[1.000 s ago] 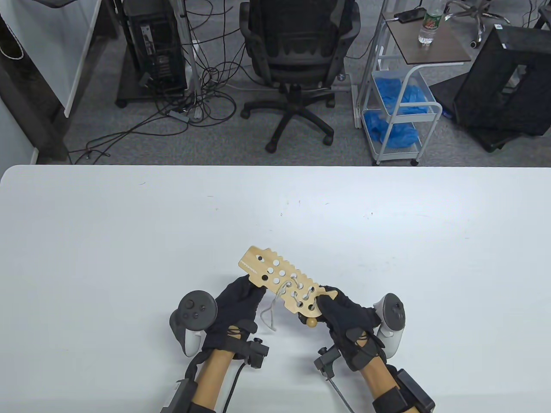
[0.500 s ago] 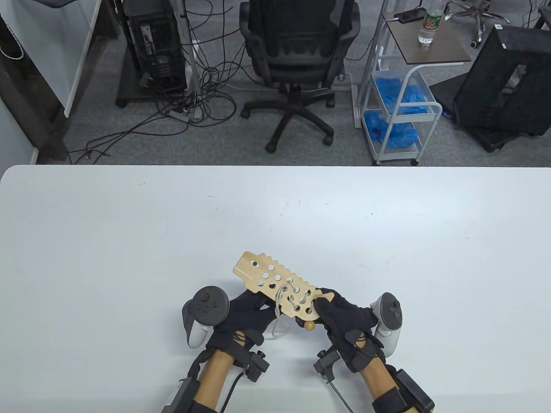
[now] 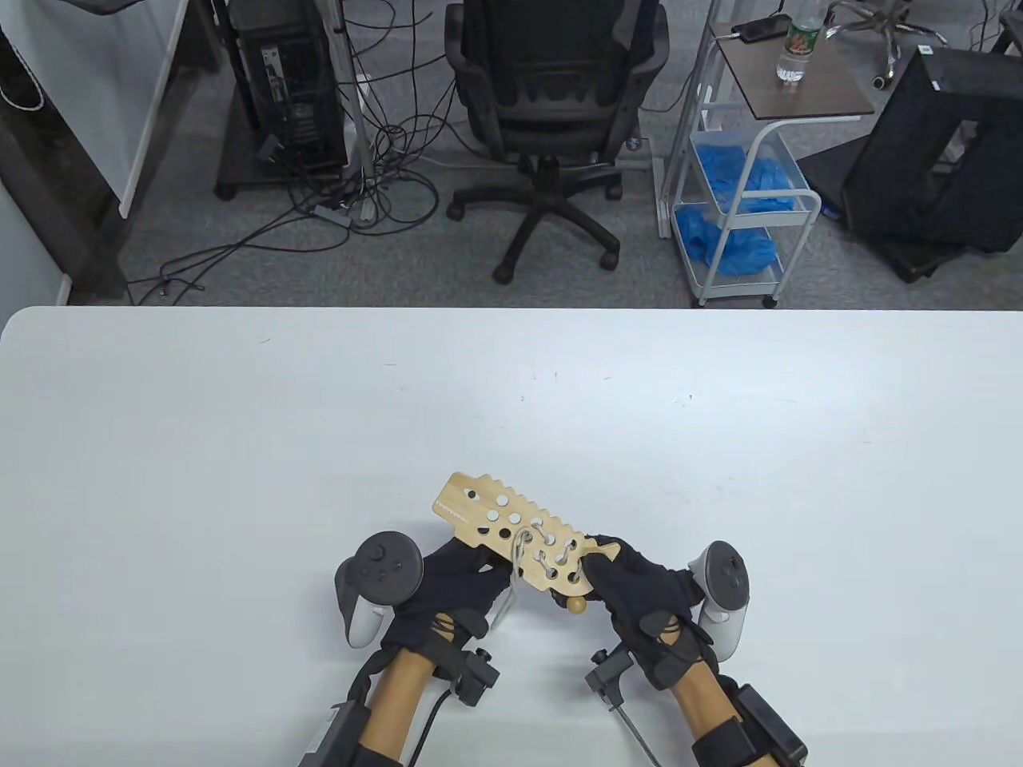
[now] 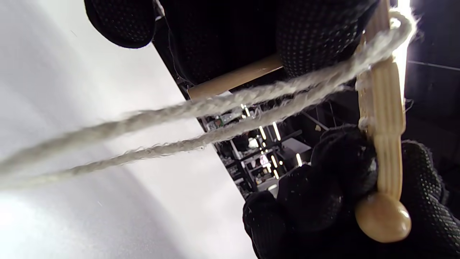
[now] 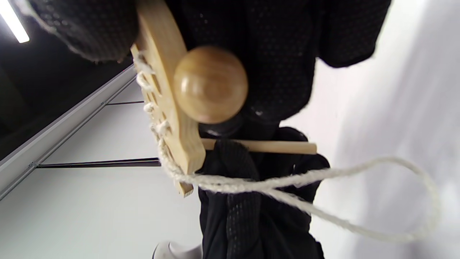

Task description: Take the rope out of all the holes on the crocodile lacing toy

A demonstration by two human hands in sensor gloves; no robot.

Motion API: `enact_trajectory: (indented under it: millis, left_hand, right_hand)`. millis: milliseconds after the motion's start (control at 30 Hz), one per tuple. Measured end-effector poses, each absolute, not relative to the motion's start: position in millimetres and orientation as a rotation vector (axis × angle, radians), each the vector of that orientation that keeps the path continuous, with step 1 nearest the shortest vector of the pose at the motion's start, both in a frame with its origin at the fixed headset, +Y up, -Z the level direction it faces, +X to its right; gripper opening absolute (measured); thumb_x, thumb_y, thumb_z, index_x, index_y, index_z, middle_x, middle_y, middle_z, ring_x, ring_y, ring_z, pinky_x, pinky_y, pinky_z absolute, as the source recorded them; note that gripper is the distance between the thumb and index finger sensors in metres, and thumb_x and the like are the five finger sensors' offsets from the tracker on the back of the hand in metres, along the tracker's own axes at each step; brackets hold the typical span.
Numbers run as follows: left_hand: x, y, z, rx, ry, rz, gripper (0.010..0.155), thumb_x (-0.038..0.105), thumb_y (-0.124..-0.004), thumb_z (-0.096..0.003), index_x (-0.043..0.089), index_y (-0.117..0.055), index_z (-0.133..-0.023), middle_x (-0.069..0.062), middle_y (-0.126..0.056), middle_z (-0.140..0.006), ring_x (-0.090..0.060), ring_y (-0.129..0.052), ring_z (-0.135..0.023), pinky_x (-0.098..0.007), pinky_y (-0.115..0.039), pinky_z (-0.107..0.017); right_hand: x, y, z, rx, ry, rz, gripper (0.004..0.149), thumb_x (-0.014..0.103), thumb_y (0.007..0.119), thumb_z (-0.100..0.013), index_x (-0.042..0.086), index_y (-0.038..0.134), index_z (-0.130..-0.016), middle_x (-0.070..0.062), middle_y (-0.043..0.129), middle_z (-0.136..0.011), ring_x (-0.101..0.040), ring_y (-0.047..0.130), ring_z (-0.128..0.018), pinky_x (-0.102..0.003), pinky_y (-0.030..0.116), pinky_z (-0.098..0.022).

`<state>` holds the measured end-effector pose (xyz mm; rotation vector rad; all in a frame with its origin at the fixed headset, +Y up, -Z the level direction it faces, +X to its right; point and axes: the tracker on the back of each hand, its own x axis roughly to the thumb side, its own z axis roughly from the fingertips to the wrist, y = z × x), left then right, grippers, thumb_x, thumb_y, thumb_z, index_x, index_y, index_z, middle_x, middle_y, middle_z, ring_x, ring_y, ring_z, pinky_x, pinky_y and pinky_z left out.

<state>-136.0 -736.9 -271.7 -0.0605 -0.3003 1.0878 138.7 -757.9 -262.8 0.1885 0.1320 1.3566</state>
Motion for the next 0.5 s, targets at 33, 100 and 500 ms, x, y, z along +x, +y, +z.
enact_trajectory:
  millis: [33, 100, 500]
  left_hand:
    - [-136.8, -736.8, -271.7, -0.057, -0.295, 1.09, 0.047, 0.038, -0.089, -0.0449, 0.041, -0.084, -0.092, 0.004, -0.096, -0.089, -0.02, -0.09, -0.078, -0.057, -0.071, -0.066]
    - [-139.2, -736.7, -272.0, -0.05, -0.284, 1.094, 0.048, 0.037, -0.088, -0.0454, 0.041, -0.083, -0.093, 0.005, -0.096, -0.089, -0.02, -0.091, -0.077, -0.056, -0.071, -0.066]
    - [-154.1, -737.4, -274.4, 0.011, -0.2, 1.078, 0.051, 0.04, -0.086, -0.0467, 0.043, -0.077, -0.097, 0.007, -0.099, -0.083, -0.016, -0.095, -0.068, -0.052, -0.075, -0.064]
  right_hand:
    - [139.8, -758.3, -263.3, 0.181, 0.13, 1.356, 0.047, 0.038, 0.083, -0.04, 0.01, 0.082, -0.077, -0.016, 0.102, -0.059, -0.038, 0.099, -0.05, -0.063, 0.074, -0.049]
    - [143.3, -760.3, -264.2, 0.155, 0.125, 1.35, 0.047, 0.038, 0.082, -0.04, 0.01, 0.082, -0.077, -0.016, 0.102, -0.059, -0.038, 0.099, -0.05, -0.062, 0.074, -0.049]
    - [162.5, -766.4, -268.7, 0.049, 0.083, 1.361, 0.047, 0.038, 0.082, -0.04, 0.01, 0.081, -0.078, -0.017, 0.101, -0.059, -0.039, 0.098, -0.051, -0.063, 0.073, -0.05]
